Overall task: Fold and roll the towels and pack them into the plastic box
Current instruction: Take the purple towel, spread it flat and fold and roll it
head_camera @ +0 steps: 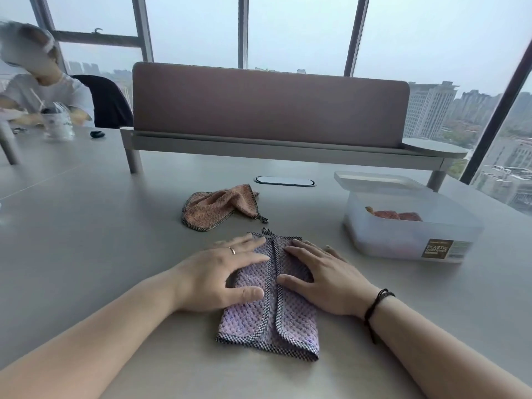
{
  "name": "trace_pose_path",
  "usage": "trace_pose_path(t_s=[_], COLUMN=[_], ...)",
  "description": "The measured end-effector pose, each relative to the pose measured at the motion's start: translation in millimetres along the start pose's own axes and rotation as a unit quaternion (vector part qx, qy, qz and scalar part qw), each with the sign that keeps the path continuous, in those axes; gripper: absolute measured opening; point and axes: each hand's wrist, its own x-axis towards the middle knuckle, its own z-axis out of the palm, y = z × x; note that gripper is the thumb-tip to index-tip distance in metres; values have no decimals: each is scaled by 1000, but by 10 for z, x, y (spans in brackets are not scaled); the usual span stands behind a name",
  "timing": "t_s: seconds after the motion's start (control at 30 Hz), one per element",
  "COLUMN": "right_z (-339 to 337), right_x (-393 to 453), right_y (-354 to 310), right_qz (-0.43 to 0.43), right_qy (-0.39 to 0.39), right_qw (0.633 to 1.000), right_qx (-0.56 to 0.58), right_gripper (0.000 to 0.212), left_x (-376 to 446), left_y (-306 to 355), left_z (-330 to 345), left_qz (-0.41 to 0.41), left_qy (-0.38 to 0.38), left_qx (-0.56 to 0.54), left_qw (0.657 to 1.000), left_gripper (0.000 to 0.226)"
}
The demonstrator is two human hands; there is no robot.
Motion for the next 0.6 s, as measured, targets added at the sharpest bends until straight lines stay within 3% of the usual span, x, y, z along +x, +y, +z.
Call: trace_pose_path(t_s=[0.1,0.3,0.47,0.53,0.6], right_z=[-27,-23,-28,-28,-12], right_x=[129,250,191,114,46], right_y=[89,156,171,186,188], right_qz=[-19,-22,-26,-42,-65], right_qy=[-29,-23,63,70,44], right_qw=[999,999,997,995,996], right_qx=[7,6,39,56,46], right_gripper=[100,103,99,101,100], left_x=[62,157,319,377,406], left_y=[52,49,19,-8,-61], left_z=[28,103,137,114,71], left_qz=[-40,-106,-118,-105,-94], left_qy=[-58,-62,-66,-43,3], left_qx=[38,74,76,64,13], left_qw=[997,990,988,991,996], left_gripper=[90,97,106,103,83])
